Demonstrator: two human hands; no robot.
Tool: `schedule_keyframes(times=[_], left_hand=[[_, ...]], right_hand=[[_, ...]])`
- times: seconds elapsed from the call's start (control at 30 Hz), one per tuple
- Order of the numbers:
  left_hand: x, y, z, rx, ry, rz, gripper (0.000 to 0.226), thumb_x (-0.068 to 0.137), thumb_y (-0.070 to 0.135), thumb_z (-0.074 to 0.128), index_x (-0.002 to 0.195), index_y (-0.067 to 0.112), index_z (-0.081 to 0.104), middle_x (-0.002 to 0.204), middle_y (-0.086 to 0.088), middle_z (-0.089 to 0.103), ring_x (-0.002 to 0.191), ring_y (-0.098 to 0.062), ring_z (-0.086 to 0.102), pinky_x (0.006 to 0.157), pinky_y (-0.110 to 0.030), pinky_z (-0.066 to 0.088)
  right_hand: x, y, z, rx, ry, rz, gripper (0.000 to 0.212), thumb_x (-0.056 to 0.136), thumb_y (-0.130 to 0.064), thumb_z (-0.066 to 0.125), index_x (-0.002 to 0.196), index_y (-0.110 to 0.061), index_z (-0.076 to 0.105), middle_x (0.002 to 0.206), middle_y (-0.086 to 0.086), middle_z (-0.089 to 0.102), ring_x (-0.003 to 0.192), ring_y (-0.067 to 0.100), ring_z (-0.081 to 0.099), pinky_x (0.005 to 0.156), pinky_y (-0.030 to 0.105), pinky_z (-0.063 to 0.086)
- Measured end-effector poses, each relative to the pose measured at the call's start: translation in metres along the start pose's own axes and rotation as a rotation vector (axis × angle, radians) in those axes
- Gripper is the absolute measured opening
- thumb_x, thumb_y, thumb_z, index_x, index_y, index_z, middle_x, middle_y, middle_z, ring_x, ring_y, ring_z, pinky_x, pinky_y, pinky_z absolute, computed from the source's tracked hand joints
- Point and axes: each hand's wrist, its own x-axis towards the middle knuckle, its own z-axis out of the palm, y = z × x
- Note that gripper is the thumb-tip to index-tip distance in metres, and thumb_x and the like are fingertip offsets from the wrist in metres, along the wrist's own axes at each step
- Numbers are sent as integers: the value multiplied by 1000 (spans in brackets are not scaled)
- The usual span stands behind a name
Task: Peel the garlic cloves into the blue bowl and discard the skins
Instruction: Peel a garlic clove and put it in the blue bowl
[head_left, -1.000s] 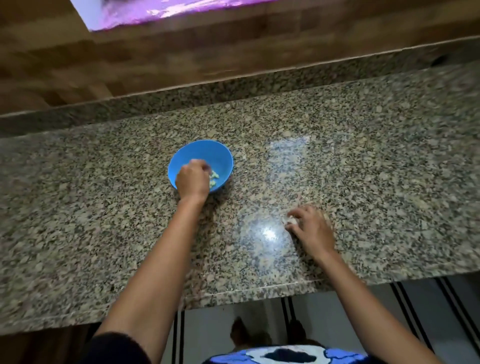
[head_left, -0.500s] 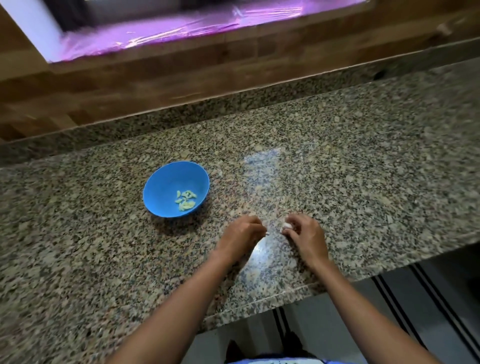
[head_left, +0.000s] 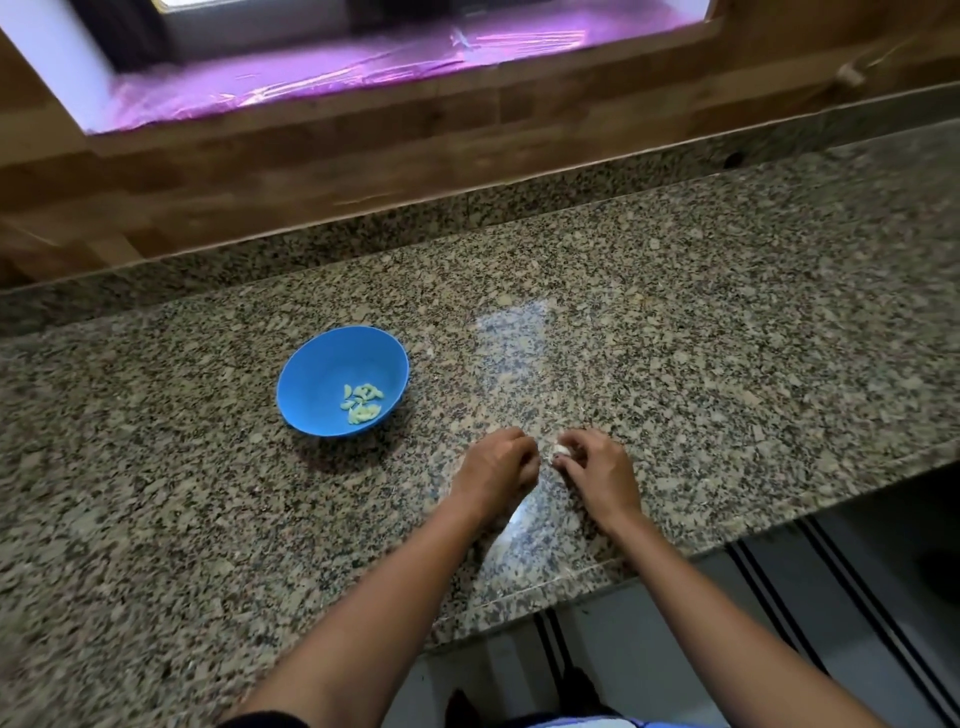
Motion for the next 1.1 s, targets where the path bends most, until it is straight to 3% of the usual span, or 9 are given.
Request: schedule_keyframes(times=[0.07,0.2,0.37,0.53,0.67,0.83,0.97,1.03,1.1], left_hand=[[-1,-1,-3,-69,5,-92,14,93,19,51,92,8,60,82,-5,63,71,-19,60,67,-35,56],[-16,-20,-19,-247,110,-344,9,93,17,55,91,11,62,76,-3,66,62,-11,61,54,-17,48],[-29,-43,-33,-430,50,-601,11,81,8,70,75,17,70,77,0,72,74,-17,70,73,-36,59],[-29,-38,-39,-347,-11,-624,9,79,5,72,74,13,73,73,0,72,70,-12,69,71,-32,59],[-31,-30,-40,-371,-45,-595,7,81,2,69,79,9,72,78,-3,72,72,-11,68,68,-26,58],[-27,-28,-42,-288,-99,-598,3,78,6,73,79,9,72,79,1,70,67,-5,62,53,-14,44],[-25,-24,-42,-229,-103,-570,4,83,3,67,85,5,69,85,-4,68,68,-6,60,50,-16,43],[-26,-23,-42,-221,-94,-549,5,84,2,65,85,5,69,84,-4,69,69,-7,62,50,-15,45],[-32,-27,-43,-344,-74,-534,4,82,3,68,84,5,70,83,-6,70,73,-14,66,63,-22,55]], right_hand=[[0,-3,2,-25,-20,-26,27,84,-13,66,110,-13,64,105,1,65,90,9,57,79,13,44],[0,-10,10,-51,-30,-68,27,84,-20,65,111,-15,64,105,-1,65,95,10,58,85,20,48],[2,-10,16,-65,-21,-84,27,83,-24,66,109,-18,65,103,-3,67,93,10,59,84,25,51],[5,-7,17,-161,-27,-128,31,83,-31,66,112,-21,62,110,-4,63,100,11,55,93,26,44],[1,-7,15,-223,-61,-140,45,81,-40,64,123,-25,55,129,-7,50,123,11,43,105,27,25],[-8,3,19,-319,-101,-179,86,75,-66,50,145,-24,25,147,-2,32,138,18,25,113,42,15],[-27,-3,30,-67,206,-314,54,87,-43,48,134,-15,43,131,3,51,126,14,39,106,39,32],[-37,-17,32,106,162,-354,37,91,-29,47,124,-13,54,116,3,60,106,6,52,97,33,46],[-44,-34,32,194,-26,-323,26,92,-17,52,117,-12,61,106,4,66,87,3,58,83,23,53]])
